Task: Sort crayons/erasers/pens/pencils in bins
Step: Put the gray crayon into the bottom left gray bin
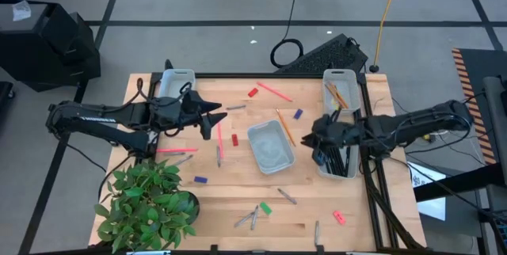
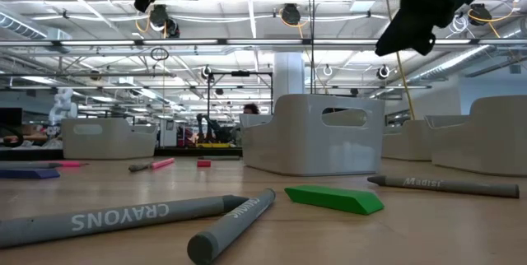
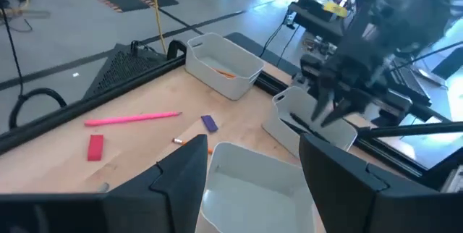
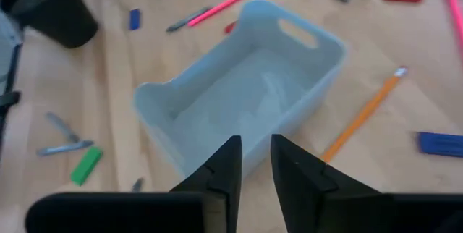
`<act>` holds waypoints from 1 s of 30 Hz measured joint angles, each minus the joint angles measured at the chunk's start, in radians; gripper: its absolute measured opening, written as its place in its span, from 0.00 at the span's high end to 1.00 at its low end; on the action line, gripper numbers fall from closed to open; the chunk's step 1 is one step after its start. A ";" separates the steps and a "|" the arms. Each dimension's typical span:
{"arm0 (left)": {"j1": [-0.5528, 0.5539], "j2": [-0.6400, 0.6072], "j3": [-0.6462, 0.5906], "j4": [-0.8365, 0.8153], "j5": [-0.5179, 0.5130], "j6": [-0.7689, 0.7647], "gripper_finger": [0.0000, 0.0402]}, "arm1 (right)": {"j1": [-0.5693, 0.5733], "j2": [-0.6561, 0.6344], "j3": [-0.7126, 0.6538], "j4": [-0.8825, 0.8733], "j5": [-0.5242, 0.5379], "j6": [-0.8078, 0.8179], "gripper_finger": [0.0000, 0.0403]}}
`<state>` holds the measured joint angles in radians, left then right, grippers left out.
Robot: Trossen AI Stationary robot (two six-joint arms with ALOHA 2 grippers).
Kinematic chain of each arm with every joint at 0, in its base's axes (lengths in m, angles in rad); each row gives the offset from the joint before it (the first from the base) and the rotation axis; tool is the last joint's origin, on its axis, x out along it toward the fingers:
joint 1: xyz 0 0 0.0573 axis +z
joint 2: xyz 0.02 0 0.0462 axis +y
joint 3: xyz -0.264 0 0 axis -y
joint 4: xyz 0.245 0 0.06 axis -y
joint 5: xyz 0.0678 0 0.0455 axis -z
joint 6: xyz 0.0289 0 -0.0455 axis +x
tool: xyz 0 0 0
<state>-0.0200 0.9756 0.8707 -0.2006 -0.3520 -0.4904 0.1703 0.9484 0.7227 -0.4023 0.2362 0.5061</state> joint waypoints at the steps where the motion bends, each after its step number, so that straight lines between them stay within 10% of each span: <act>1: -0.002 0.000 0.000 -0.003 0.021 0.000 0.44 | 0.031 0.010 0.000 0.011 0.014 0.006 0.85; 15: -0.097 0.035 0.000 -0.006 0.092 -0.013 0.44 | 0.370 0.177 0.027 0.141 0.149 0.112 0.94; 30: -0.375 0.054 0.000 -0.004 -0.065 0.014 0.44 | 0.537 0.595 0.418 0.087 0.239 0.190 0.96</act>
<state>-0.3952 1.0295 0.8703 -0.2044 -0.4168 -0.4760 0.7074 1.5437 1.1411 -0.3152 0.4747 0.6960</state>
